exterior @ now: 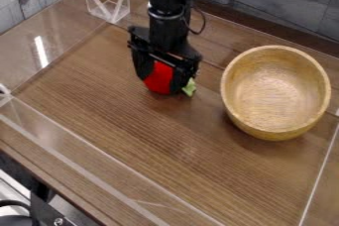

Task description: Move the red fruit to the right

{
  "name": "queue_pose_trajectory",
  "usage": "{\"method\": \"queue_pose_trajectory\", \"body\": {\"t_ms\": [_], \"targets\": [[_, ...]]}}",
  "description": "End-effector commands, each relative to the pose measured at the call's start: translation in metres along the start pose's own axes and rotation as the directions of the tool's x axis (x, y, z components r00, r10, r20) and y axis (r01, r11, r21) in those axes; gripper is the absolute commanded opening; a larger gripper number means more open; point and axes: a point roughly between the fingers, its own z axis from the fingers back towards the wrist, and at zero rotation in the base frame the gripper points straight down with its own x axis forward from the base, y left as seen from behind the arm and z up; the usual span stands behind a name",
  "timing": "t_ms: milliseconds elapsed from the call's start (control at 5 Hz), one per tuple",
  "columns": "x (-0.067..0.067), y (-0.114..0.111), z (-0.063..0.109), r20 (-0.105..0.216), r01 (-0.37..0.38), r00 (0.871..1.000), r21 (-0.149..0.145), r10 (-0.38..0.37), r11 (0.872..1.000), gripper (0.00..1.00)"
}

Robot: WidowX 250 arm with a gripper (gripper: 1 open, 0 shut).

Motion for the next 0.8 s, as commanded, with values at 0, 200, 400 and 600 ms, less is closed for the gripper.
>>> {"method": "queue_pose_trajectory", "body": {"t_ms": [0, 200, 400, 600], "targets": [[0.0081, 0.0044, 0.0047, 0.063, -0.018, 0.998, 0.019, 0.017, 1.0, 1.0], [0.0105, 0.0038, -0.0004, 0.076, -0.021, 0.997, 0.028, 0.019, 0.999, 1.0], [0.012, 0.0022, -0.0033, 0.089, -0.024, 0.996, 0.033, 0.021, 0.999, 1.0], [0.0133, 0.0003, -0.0052, 0.097, -0.027, 0.995, 0.033, 0.023, 0.999, 1.0]]}}
